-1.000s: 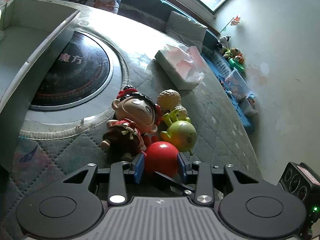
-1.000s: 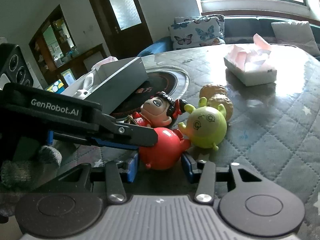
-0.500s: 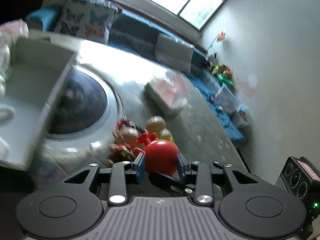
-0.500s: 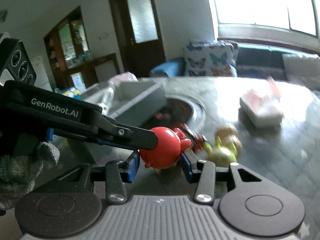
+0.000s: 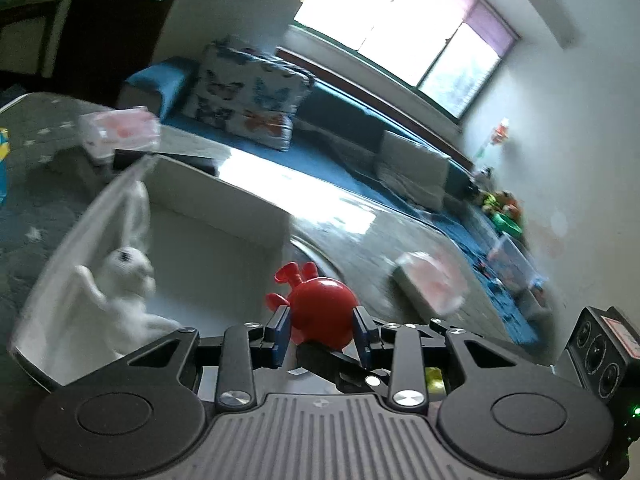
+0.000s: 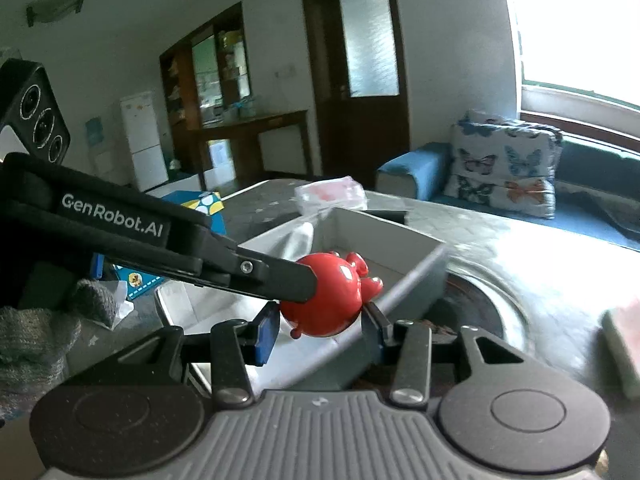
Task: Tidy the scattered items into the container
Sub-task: 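Carry the red toy with the left gripper into the white box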
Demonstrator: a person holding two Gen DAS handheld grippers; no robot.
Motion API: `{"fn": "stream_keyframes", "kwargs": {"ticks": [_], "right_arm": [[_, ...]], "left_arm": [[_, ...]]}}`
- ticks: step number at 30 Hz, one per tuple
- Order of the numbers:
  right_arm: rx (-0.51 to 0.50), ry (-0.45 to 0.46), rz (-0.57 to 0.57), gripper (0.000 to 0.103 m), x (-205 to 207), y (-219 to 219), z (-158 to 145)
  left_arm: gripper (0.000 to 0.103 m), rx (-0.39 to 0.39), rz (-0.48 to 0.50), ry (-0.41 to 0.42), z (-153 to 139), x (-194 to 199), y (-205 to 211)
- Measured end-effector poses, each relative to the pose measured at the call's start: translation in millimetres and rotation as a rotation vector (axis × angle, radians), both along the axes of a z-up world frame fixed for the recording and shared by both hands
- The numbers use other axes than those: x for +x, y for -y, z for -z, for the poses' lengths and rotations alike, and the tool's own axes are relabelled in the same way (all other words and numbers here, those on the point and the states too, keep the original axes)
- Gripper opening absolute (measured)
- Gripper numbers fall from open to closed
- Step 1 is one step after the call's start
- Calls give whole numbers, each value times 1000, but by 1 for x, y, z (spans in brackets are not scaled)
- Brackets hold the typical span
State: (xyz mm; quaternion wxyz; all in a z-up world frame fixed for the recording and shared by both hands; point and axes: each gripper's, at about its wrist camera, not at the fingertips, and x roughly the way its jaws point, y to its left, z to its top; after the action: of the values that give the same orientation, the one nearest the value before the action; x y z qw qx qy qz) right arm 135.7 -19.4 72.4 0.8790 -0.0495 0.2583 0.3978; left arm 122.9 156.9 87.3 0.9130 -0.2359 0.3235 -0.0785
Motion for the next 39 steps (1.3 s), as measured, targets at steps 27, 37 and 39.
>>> {"fn": "stream_keyframes", "kwargs": {"ticks": [27,37,39], "right_arm": [[-381,-87,-174,45,67,-114,62],[-375,-91,-157,46,65,-115,64],[-354,-97,-148,47,64,-112,63]], "left_arm": [[35,-84,-88,-217,73,56,-65],[35,-82,-106,-221,71,53,-65],[35,-79,-110,-217,69,51,-64]]}}
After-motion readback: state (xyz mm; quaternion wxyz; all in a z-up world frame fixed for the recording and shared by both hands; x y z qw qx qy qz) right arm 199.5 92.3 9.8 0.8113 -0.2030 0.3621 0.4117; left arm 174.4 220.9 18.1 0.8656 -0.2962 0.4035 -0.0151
